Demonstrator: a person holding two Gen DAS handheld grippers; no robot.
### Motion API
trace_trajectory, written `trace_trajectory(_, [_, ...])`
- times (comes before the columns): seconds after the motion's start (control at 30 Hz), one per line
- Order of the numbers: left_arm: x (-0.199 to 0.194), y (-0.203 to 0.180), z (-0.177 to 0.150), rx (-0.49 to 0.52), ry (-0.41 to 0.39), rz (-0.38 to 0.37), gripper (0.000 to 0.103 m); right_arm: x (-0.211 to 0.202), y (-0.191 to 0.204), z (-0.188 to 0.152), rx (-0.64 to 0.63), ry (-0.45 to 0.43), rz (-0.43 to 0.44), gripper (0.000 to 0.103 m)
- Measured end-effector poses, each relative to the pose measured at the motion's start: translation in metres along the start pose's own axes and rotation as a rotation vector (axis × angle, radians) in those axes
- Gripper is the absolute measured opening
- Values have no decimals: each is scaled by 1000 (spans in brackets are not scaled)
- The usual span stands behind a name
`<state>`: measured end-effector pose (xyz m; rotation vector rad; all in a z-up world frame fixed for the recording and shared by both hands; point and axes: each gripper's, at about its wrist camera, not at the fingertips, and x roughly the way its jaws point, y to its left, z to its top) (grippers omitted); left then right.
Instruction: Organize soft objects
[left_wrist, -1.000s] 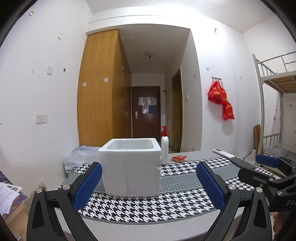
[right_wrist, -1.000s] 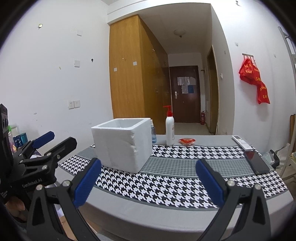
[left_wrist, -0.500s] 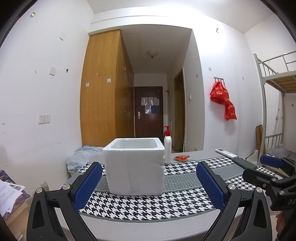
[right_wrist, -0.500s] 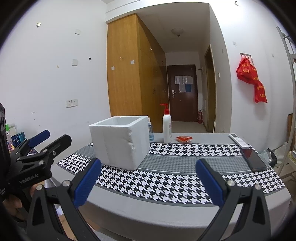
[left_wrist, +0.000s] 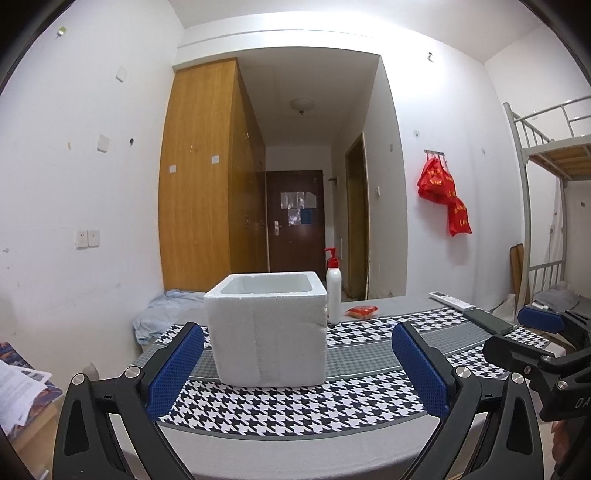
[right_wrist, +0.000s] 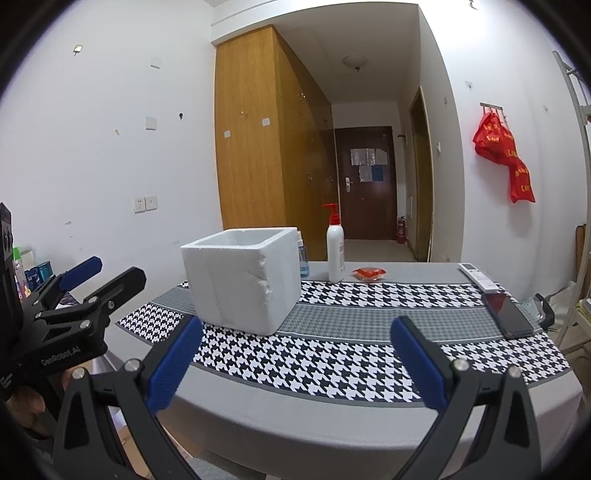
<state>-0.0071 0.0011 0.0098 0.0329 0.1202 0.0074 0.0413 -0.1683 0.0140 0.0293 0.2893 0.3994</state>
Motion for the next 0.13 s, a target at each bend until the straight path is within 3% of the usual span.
trace_trajectory(0.13, [-1,0,0,-3,-2,-7,102,1,0,0,1,5,4,103])
